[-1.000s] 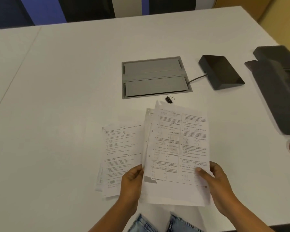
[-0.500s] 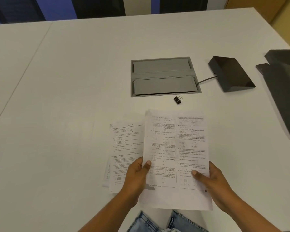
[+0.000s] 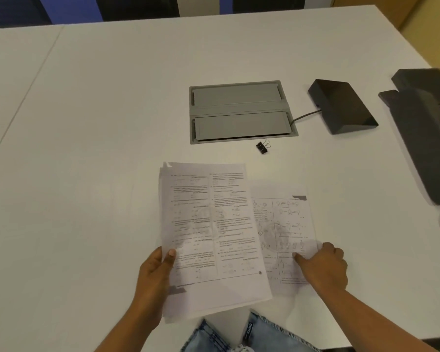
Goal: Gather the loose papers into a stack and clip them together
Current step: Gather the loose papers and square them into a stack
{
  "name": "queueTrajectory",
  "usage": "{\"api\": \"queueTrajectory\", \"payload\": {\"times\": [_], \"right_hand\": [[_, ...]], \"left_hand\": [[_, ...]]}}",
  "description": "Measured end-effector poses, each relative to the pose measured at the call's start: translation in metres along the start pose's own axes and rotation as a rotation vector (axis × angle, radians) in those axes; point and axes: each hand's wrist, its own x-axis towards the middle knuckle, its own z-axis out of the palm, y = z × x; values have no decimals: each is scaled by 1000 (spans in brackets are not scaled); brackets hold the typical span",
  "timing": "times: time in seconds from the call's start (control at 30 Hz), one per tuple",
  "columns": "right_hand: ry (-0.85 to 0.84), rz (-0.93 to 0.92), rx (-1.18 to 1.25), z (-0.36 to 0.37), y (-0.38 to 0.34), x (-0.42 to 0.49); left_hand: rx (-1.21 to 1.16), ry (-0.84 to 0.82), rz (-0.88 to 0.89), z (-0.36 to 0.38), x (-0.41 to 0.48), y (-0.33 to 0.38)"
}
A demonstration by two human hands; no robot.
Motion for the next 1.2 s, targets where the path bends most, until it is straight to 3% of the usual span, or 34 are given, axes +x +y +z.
{"api": "queueTrajectory", "payload": {"times": [0.23,0.53,1.2], "right_hand": [[-130,18,215,-3,-6,6],[-30,8,153,4,-21,-8],[-40,54,267,9,-17,0]], "left_hand": [[-41,70,-6,-15,3,-1],[-25,104,3,-19,3,0],[-13,167,-14,-23,5,-1]]}}
